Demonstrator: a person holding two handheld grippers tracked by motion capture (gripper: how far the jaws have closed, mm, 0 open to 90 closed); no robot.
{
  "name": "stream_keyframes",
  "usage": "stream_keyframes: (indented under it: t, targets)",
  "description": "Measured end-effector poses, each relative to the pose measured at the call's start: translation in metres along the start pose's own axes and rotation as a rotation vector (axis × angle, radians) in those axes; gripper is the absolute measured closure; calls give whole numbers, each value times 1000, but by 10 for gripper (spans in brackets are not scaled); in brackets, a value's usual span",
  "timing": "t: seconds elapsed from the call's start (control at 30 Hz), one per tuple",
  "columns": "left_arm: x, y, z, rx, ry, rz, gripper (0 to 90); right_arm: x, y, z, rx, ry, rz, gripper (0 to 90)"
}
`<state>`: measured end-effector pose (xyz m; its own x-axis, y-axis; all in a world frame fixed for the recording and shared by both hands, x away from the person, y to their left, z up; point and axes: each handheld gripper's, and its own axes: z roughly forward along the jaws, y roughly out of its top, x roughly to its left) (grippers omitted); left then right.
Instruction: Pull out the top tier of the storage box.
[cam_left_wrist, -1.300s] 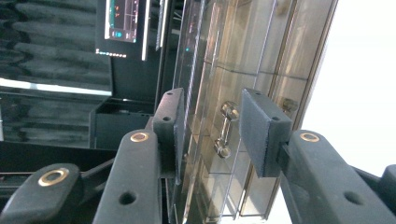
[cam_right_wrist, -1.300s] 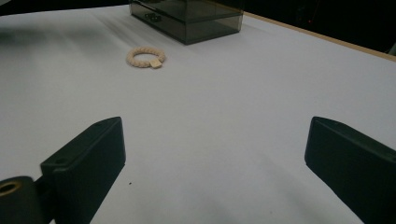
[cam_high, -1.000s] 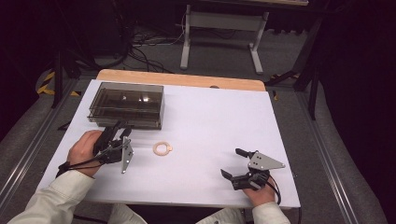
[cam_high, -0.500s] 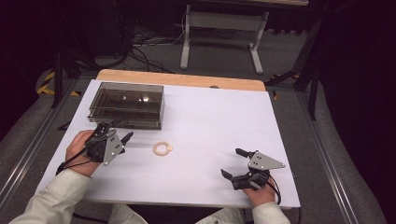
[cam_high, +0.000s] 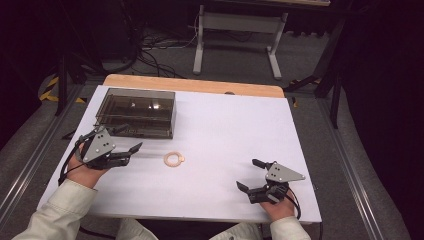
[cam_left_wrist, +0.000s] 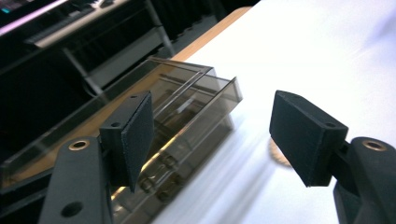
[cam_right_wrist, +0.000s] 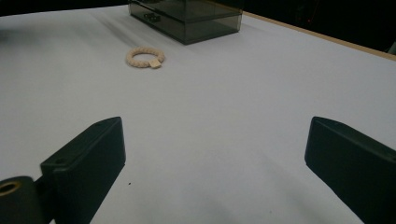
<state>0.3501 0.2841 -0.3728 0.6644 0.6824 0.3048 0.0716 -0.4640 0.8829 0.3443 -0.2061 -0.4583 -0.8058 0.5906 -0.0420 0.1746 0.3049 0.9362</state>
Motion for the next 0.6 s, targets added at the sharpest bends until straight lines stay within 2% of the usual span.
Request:
stream_keyframes:
  t: [0.23, 0.37, 0.4, 0.43, 0.47, 0.6]
  targets:
    - [11, 0, 0, -34, -139, -128, 214, 0, 0, 0, -1, 0, -1, 56]
    - [17, 1, -3, -31, -161, -182, 223, 0, 0, 0, 0, 0, 0, 56]
    - [19, 1, -4, -32, -159, -177, 225, 0, 0, 0, 0, 0, 0, 57]
    - [19, 1, -4, -36, -175, -206, 230, 0, 0, 0, -1, 1, 0, 56]
    - [21, 1, -5, -37, -171, -198, 231, 0, 0, 0, -1, 1, 1, 56]
    - [26, 0, -5, -40, -214, -273, 179, 0, 0, 0, -2, 2, -2, 56]
